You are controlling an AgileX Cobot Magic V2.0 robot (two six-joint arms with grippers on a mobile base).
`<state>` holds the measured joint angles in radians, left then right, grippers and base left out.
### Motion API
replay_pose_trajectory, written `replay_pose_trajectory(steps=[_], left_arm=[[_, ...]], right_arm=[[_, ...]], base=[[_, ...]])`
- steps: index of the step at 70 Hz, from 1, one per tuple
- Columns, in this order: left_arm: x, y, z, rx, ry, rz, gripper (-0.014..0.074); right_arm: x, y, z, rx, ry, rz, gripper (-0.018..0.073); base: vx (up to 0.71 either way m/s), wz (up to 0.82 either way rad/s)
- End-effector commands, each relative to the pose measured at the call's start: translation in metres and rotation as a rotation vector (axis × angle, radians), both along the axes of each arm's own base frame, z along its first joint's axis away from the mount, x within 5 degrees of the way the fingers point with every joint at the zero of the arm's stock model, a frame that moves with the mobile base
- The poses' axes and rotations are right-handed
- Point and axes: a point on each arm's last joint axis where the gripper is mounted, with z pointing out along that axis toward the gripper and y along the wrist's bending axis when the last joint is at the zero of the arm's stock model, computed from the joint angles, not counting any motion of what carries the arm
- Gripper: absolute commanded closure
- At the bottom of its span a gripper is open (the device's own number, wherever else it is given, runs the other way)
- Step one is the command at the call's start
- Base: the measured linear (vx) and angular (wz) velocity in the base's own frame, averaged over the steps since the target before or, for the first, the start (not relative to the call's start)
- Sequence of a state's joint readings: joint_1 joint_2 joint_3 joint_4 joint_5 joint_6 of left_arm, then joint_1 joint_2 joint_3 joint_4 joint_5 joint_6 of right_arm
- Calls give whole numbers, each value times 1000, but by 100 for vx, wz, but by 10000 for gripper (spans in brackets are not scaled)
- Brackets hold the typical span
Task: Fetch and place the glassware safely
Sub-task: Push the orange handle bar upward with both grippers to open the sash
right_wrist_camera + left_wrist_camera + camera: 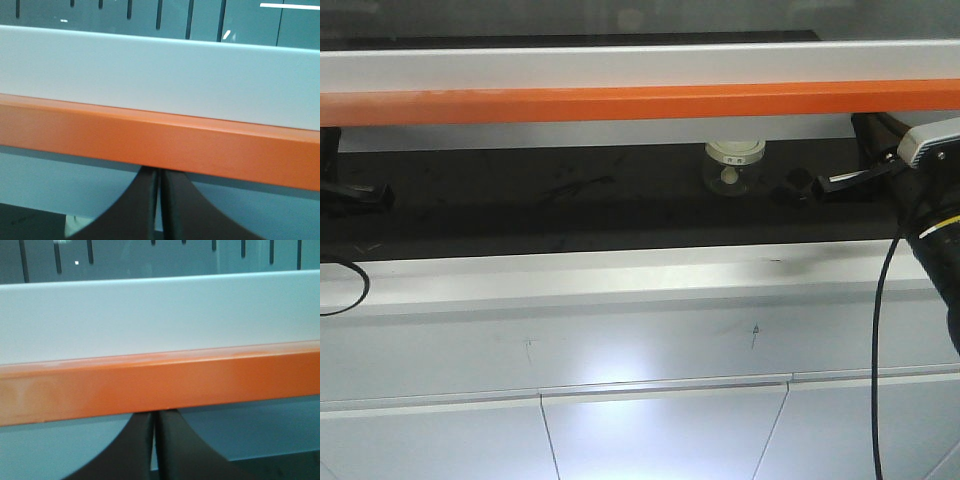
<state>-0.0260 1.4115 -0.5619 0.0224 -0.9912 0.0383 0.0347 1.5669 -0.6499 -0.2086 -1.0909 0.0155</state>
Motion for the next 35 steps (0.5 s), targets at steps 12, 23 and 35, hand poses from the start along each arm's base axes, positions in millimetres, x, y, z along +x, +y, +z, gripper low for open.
replay_pose_trajectory(steps=[12, 23, 35], left_arm=[[-8, 0, 68, -12, -306, -5, 596], [-10, 0, 74, -12, -308, -5, 596], [-12, 0, 76, -11, -296, -5, 596]], right_arm=[[-10, 1, 62, 8, -259, 20, 560], [-13, 1, 70, 6, -273, 18, 560], [-17, 2, 75, -7, -261, 18, 560]], base=[[0, 0], [0, 0], [0, 0]])
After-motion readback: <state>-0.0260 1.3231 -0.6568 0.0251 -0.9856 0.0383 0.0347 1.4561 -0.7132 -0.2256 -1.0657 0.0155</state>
